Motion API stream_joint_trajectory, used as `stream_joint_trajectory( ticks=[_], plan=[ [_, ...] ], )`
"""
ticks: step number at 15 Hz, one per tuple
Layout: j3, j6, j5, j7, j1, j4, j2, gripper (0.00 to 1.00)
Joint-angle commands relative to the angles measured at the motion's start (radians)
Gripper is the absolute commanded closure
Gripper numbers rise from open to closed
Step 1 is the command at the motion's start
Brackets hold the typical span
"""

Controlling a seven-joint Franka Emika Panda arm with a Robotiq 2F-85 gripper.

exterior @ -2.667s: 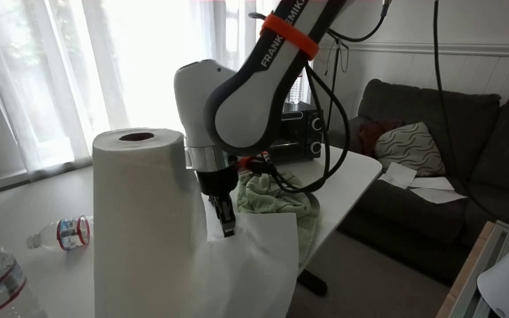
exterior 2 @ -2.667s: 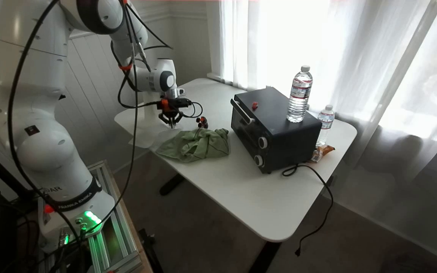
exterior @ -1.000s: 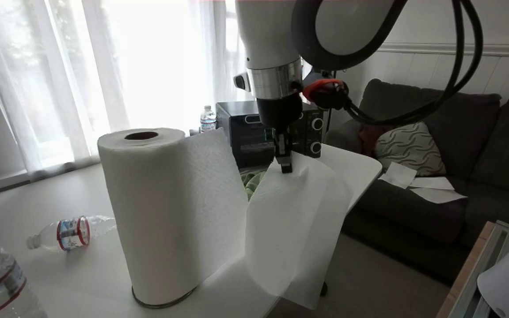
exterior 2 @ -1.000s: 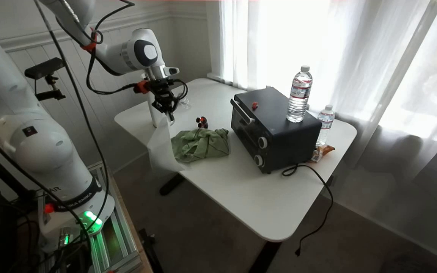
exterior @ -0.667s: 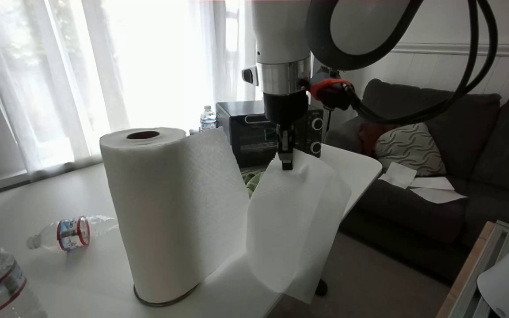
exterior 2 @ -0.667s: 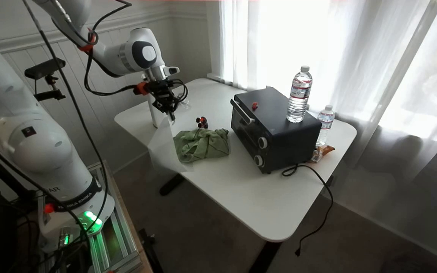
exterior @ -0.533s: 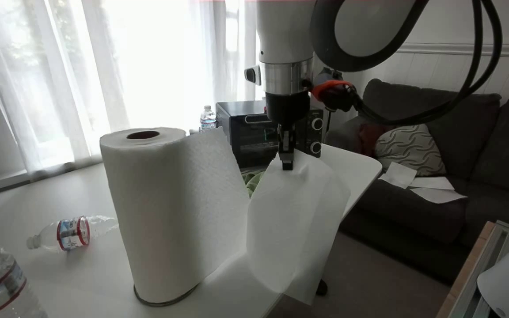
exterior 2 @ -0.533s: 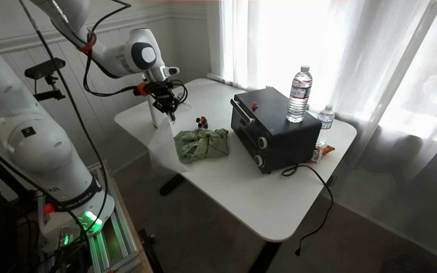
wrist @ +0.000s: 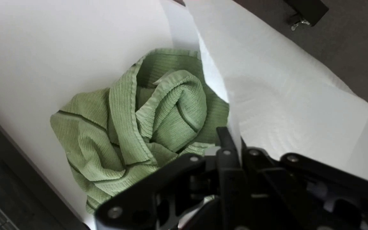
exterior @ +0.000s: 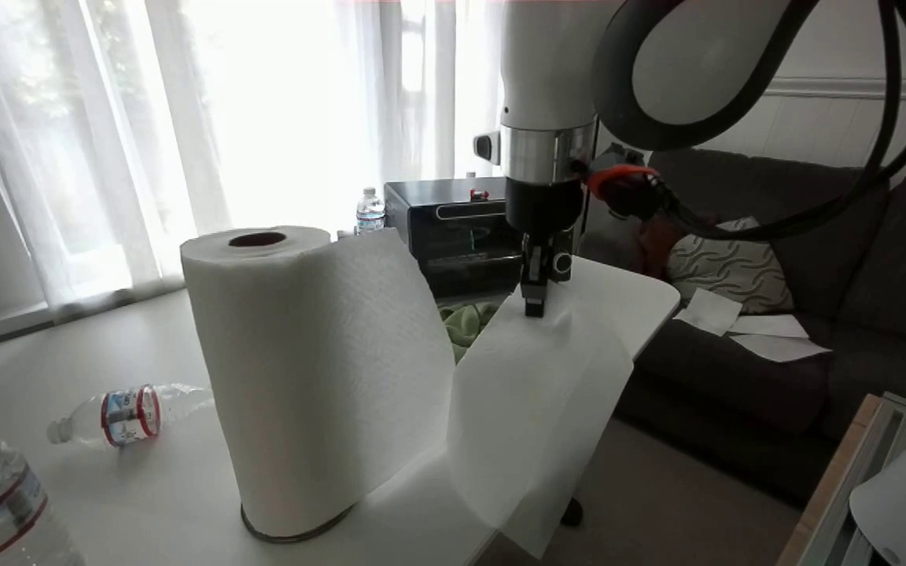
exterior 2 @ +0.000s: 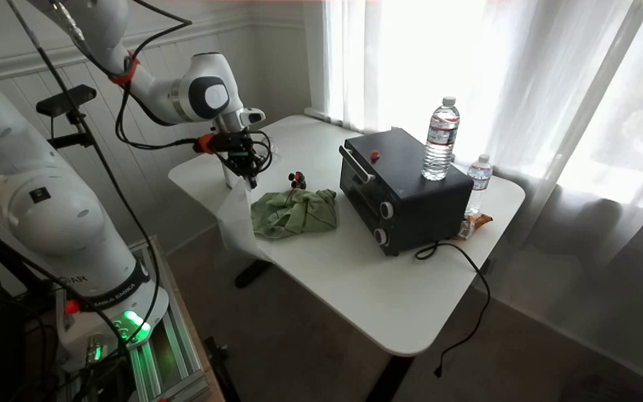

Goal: Cut out the paper towel and put it on the green towel

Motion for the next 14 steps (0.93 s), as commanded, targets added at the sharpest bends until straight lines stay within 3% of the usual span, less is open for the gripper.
stream_joint_trajectory(
  ticks=[1, 3, 4, 14],
  plan=[
    [-0.018, 0.058, 0.049, -0.012, -0.022, -0.103, -0.088, 1.00],
    [-0.031, 0.074, 0.061, -0.013, -0.033, -0.139, -0.113, 1.00],
    [-0.032, 0.057, 0.062, -0.009, -0.040, -0.073, -0.064, 1.00],
    [-0.080, 0.091, 0.080, -0.032, -0.086, -0.098, -0.120, 1.00]
  ],
)
